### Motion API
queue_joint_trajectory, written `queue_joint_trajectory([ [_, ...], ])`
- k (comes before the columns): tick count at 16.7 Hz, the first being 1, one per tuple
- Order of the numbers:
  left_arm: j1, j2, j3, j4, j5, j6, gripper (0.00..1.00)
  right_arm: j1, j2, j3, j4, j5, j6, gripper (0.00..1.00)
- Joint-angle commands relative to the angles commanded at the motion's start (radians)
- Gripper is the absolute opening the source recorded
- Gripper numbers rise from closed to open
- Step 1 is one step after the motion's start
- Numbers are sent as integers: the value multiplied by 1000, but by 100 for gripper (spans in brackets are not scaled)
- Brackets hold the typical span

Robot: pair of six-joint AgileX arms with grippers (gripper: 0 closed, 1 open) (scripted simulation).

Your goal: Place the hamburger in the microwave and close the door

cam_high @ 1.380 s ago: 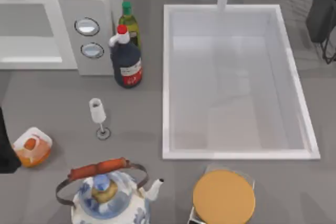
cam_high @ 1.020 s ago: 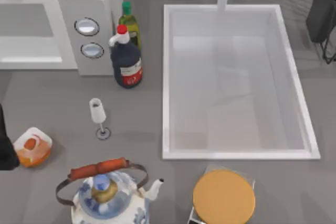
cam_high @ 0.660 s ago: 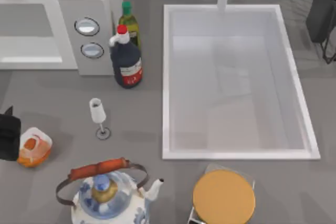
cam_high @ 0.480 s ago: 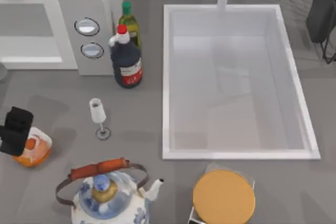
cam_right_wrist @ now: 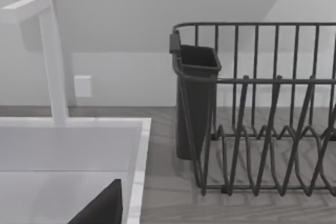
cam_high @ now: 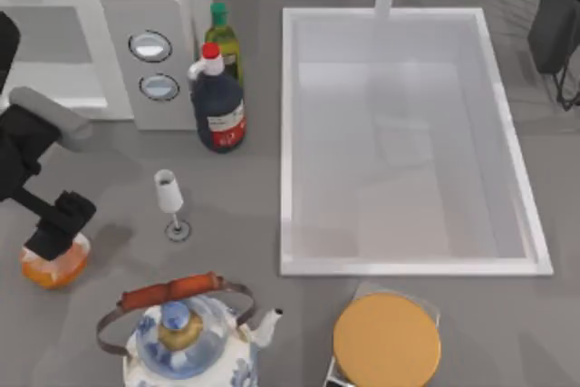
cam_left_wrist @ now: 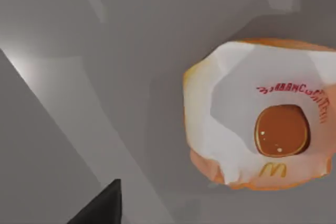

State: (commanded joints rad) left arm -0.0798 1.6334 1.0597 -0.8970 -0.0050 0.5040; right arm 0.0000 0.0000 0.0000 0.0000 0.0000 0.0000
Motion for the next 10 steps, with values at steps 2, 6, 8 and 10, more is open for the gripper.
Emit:
queue_joint_trajectory([
  [2, -3, 74, 52, -46, -1, 24, 100, 0, 0, 0, 0, 0, 0, 100],
  [6, -4, 107, 77, -66, -1, 35, 100, 0, 0, 0, 0, 0, 0, 100],
  [8, 1, 104, 74, -64, -1, 34, 100, 0, 0, 0, 0, 0, 0, 100],
  [10, -1, 113, 62, -47, -1, 36, 100, 0, 0, 0, 0, 0, 0, 100],
])
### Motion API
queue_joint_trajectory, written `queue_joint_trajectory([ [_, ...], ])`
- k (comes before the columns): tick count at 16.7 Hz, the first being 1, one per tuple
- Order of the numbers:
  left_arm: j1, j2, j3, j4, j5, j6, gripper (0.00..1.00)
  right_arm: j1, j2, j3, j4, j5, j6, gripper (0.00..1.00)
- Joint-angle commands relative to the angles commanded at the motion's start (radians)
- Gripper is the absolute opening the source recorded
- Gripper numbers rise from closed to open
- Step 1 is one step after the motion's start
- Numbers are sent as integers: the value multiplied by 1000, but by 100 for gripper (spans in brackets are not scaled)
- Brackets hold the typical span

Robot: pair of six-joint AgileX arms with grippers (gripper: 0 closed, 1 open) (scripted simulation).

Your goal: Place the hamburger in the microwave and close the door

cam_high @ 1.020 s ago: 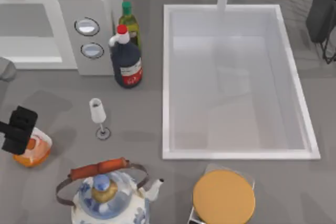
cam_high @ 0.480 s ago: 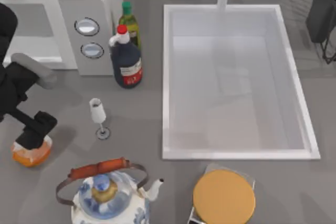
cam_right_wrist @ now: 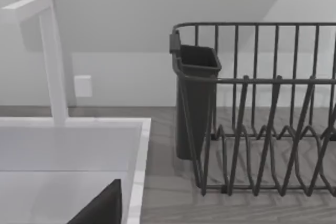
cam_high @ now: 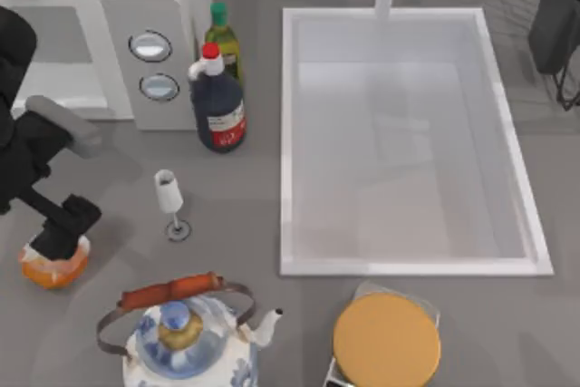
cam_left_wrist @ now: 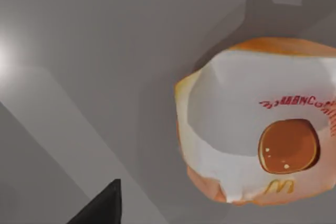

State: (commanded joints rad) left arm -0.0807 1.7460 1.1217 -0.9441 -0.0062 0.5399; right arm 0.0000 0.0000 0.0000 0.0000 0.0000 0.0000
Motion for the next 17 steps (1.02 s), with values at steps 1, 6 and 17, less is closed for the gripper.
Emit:
queue_joint_trajectory([
  [1, -1, 12, -14, 24, 0, 1, 100, 0, 0, 0, 0, 0, 0, 100],
  [6, 0, 113, -115, 244, 0, 3, 100, 0, 0, 0, 0, 0, 0, 100],
  [17, 1, 153, -145, 300, 1, 5, 62, 0, 0, 0, 0, 0, 0, 100],
])
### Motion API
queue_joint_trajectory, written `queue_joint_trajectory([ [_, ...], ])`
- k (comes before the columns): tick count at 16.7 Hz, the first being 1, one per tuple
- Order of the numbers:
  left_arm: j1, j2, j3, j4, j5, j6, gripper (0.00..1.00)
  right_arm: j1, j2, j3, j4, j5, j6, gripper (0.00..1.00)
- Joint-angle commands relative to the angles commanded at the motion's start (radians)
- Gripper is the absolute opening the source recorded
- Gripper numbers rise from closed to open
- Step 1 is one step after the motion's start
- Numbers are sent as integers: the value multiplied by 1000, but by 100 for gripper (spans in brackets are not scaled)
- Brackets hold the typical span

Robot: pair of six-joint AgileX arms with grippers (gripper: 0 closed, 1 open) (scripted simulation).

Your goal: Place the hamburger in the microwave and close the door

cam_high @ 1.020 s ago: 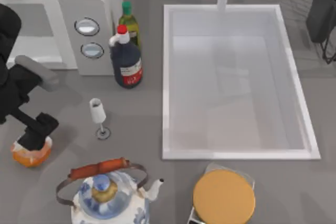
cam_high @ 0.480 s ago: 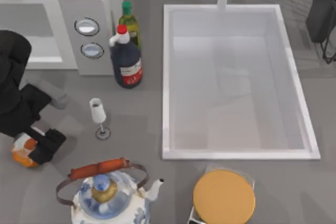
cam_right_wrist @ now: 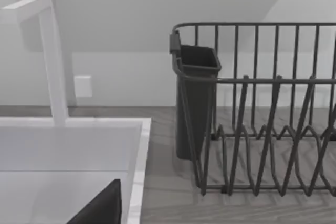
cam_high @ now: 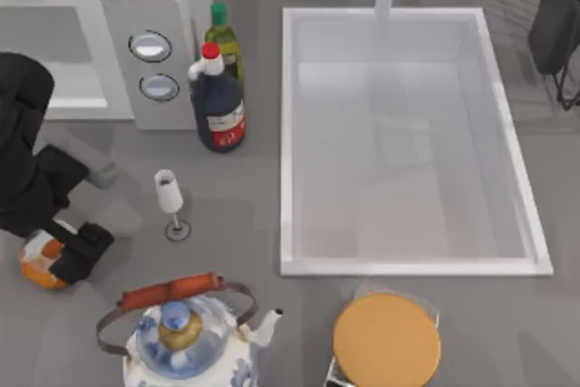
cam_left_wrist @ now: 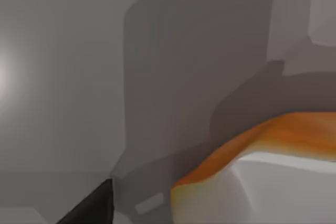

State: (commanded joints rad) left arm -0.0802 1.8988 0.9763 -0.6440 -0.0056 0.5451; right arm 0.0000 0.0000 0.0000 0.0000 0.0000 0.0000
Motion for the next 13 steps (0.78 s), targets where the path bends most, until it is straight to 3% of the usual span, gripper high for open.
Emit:
queue_joint_trajectory([
  [8, 0, 0, 0, 0, 0, 0, 2, 0, 0, 0, 0, 0, 0, 100],
  [13, 0, 0, 0, 0, 0, 0, 0, 0, 0, 0, 0, 0, 0, 100],
])
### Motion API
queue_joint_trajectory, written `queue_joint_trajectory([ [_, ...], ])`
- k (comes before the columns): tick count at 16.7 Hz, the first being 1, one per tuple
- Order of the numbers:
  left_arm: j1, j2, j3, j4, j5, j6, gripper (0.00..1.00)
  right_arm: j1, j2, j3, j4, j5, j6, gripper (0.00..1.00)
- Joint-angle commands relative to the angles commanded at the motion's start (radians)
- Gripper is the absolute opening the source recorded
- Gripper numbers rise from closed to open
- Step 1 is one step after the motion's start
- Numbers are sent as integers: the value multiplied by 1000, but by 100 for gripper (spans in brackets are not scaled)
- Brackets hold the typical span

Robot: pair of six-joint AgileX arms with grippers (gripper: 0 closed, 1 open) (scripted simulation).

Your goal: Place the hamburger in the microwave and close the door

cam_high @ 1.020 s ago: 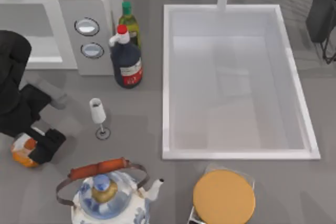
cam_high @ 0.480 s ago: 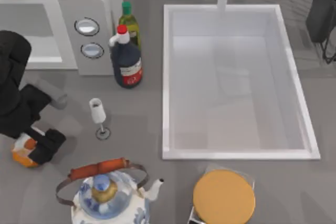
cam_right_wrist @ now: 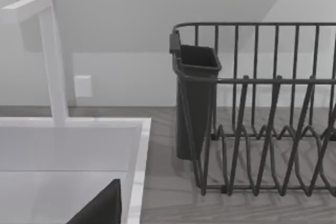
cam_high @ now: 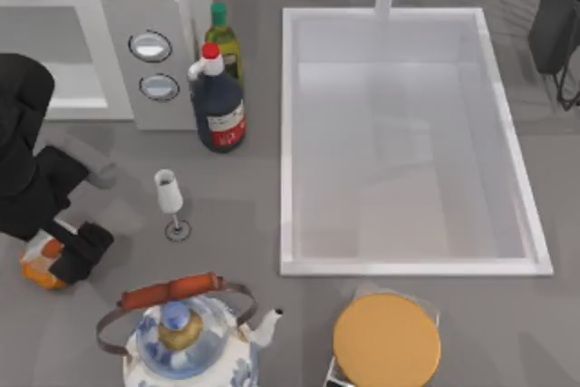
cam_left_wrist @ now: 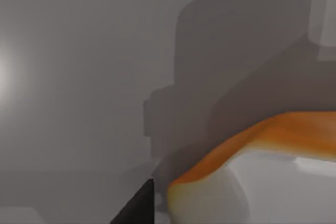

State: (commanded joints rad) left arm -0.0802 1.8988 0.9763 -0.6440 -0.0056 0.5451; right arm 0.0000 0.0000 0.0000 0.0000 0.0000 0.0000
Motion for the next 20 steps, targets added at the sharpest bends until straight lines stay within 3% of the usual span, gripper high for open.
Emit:
queue_joint_trajectory([
  [7, -1, -78, 47, -97, 24, -3, 0, 0, 0, 0, 0, 0, 0, 100],
  [15, -2, -197, 244, -423, 24, -9, 0, 0, 0, 0, 0, 0, 0, 100],
  [20, -2, -215, 270, -459, 23, -11, 0, 0, 0, 0, 0, 0, 0, 100],
])
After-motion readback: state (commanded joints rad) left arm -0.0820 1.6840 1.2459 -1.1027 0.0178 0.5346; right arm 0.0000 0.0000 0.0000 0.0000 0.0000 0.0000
